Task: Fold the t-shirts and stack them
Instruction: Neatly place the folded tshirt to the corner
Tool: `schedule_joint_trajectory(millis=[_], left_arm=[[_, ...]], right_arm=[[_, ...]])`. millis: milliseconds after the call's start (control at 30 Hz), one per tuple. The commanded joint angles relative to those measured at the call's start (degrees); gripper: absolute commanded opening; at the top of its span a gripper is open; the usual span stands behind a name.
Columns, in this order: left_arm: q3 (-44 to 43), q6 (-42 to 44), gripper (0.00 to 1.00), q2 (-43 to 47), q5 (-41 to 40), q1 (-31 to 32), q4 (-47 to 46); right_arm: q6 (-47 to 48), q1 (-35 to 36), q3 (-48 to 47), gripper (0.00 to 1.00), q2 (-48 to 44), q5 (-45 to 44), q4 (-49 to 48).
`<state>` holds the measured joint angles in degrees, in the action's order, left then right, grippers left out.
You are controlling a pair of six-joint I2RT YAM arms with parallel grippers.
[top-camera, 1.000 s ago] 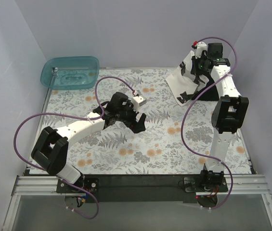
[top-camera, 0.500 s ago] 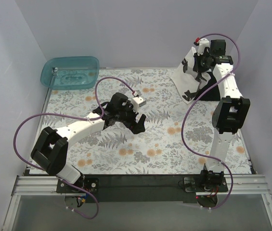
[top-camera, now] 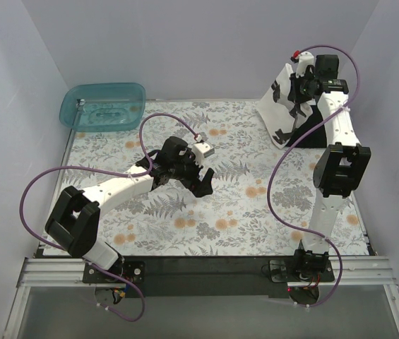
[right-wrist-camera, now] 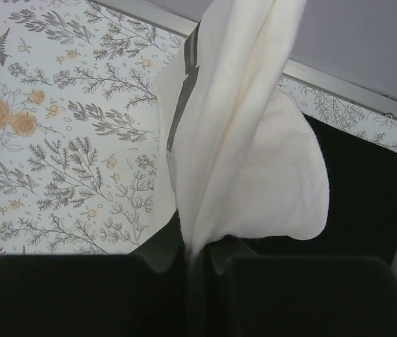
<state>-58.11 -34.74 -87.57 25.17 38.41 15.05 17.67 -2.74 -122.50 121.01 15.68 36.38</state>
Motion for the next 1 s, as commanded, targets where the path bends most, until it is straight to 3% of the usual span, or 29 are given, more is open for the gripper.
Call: schedule_joint_trajectory(millis=[0, 967], left_arm=[[-0.16, 0.64, 0.91, 1.79, 1.37, -0.27, 0.42], [-2.62, 0.64, 0.91, -1.46, 2.78, -0.27, 4.02]], right_arm=[[-1.15, -1.73, -3.19, 0.01, -3.24, 2.15, -1.93], [12.29, -12.37, 2.08, 0.01, 7.66, 2.16, -9.48]])
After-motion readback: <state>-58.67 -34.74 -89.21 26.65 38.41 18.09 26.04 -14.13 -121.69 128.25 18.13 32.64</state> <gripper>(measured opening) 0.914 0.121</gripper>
